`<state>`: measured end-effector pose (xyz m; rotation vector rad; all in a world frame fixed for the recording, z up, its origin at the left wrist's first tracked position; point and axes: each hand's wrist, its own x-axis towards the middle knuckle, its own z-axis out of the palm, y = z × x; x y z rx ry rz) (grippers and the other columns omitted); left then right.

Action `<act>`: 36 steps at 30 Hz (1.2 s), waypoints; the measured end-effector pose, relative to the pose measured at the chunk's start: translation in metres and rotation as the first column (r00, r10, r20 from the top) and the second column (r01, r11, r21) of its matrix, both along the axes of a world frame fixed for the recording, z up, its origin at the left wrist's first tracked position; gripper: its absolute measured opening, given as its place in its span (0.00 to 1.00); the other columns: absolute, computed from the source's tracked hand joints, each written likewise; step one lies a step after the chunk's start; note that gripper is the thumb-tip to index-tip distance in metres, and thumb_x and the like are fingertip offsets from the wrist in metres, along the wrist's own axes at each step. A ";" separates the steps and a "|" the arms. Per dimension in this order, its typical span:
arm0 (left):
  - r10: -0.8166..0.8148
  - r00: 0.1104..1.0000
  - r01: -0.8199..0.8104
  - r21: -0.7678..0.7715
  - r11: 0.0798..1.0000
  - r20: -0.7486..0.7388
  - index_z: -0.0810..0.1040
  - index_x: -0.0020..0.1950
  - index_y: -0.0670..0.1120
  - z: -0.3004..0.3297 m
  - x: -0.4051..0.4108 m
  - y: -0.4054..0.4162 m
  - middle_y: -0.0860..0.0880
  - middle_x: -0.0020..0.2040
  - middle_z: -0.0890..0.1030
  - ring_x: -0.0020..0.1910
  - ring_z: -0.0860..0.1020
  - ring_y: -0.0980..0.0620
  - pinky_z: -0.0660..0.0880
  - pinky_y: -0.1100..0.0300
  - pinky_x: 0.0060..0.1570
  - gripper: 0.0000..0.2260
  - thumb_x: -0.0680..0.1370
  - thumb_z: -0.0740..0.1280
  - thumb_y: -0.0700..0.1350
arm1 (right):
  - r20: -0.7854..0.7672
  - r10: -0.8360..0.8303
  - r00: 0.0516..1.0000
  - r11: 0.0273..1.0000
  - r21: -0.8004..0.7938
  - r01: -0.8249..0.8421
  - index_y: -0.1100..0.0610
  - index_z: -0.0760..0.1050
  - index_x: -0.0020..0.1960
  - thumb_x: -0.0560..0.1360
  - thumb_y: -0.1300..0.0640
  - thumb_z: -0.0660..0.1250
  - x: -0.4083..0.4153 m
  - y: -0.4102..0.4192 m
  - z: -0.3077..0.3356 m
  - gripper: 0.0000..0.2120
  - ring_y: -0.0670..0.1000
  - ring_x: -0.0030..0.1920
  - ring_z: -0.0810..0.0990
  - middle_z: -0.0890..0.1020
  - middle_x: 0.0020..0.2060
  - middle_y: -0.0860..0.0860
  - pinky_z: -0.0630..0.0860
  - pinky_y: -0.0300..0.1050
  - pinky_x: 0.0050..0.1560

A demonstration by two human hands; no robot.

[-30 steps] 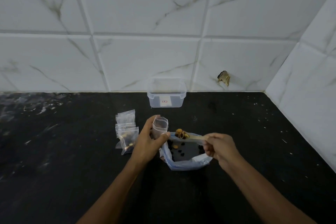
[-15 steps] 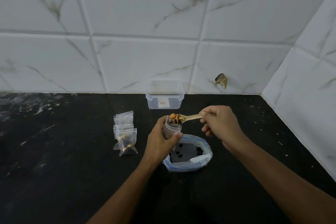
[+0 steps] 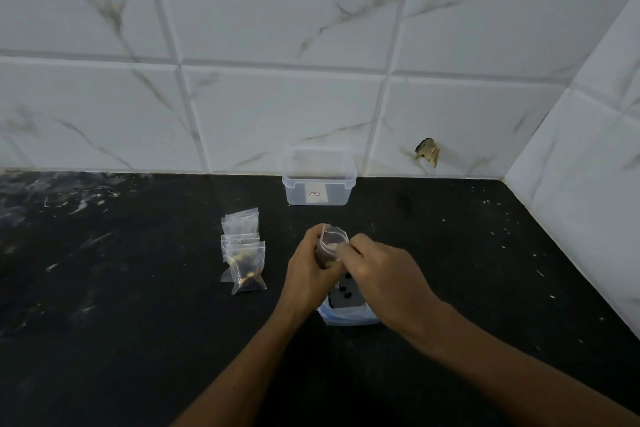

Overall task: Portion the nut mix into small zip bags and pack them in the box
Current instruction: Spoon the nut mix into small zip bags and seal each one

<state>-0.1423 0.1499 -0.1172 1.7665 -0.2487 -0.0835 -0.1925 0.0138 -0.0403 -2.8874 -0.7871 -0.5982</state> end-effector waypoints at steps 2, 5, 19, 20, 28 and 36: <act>-0.001 1.000 0.001 -0.024 1.000 -0.020 0.70 0.65 0.56 -0.001 0.000 0.001 0.56 0.55 0.80 0.53 0.79 0.65 0.74 0.74 0.45 0.24 0.74 0.74 0.42 | 0.030 -0.028 0.999 0.999 0.031 0.027 0.58 0.80 0.44 0.65 0.63 0.73 0.001 -0.004 0.006 0.08 0.45 0.28 0.75 0.79 0.35 0.52 0.70 0.33 0.27; 0.022 0.999 -0.024 -0.061 0.998 -0.030 0.70 0.64 0.58 -0.001 0.001 0.006 0.55 0.56 0.79 0.51 0.79 0.65 0.76 0.71 0.43 0.23 0.74 0.74 0.44 | 0.031 -0.161 0.986 0.965 0.215 0.151 0.59 0.80 0.49 0.72 0.63 0.67 0.005 -0.013 0.019 0.06 0.46 0.30 0.75 0.79 0.38 0.52 0.73 0.35 0.30; 0.087 0.989 -0.091 -0.027 0.995 -0.120 0.75 0.61 0.53 -0.021 0.006 0.027 0.53 0.55 0.81 0.50 0.80 0.64 0.76 0.70 0.42 0.17 0.74 0.74 0.48 | -0.502 -0.538 0.678 0.653 0.261 0.711 0.51 0.75 0.43 0.79 0.59 0.63 0.008 -0.057 -0.089 0.07 0.41 0.35 0.77 0.77 0.35 0.45 0.75 0.36 0.36; 0.087 0.988 -0.091 -0.023 0.996 -0.124 0.75 0.61 0.52 -0.024 0.007 0.028 0.52 0.55 0.81 0.50 0.81 0.62 0.77 0.68 0.44 0.17 0.74 0.74 0.49 | -0.499 -0.546 0.673 0.641 0.269 0.719 0.52 0.76 0.44 0.79 0.59 0.63 0.010 -0.054 -0.094 0.07 0.41 0.35 0.78 0.78 0.35 0.45 0.76 0.36 0.37; 0.051 0.981 -0.057 -0.027 0.998 -0.188 0.75 0.64 0.52 -0.039 0.007 0.028 0.52 0.57 0.81 0.53 0.81 0.60 0.79 0.62 0.49 0.20 0.73 0.74 0.51 | -0.537 -0.460 0.707 0.641 0.350 0.683 0.51 0.71 0.34 0.78 0.62 0.62 0.017 -0.024 -0.106 0.15 0.43 0.30 0.74 0.74 0.29 0.46 0.72 0.36 0.31; 0.013 0.980 -0.020 -0.033 0.999 -0.197 0.76 0.63 0.55 -0.042 0.006 0.025 0.53 0.57 0.82 0.56 0.81 0.56 0.79 0.54 0.55 0.20 0.73 0.75 0.49 | -0.823 -0.270 0.500 0.366 0.393 0.844 0.56 0.78 0.47 0.80 0.63 0.60 0.030 -0.004 -0.107 0.10 0.46 0.33 0.81 0.81 0.35 0.51 0.79 0.39 0.33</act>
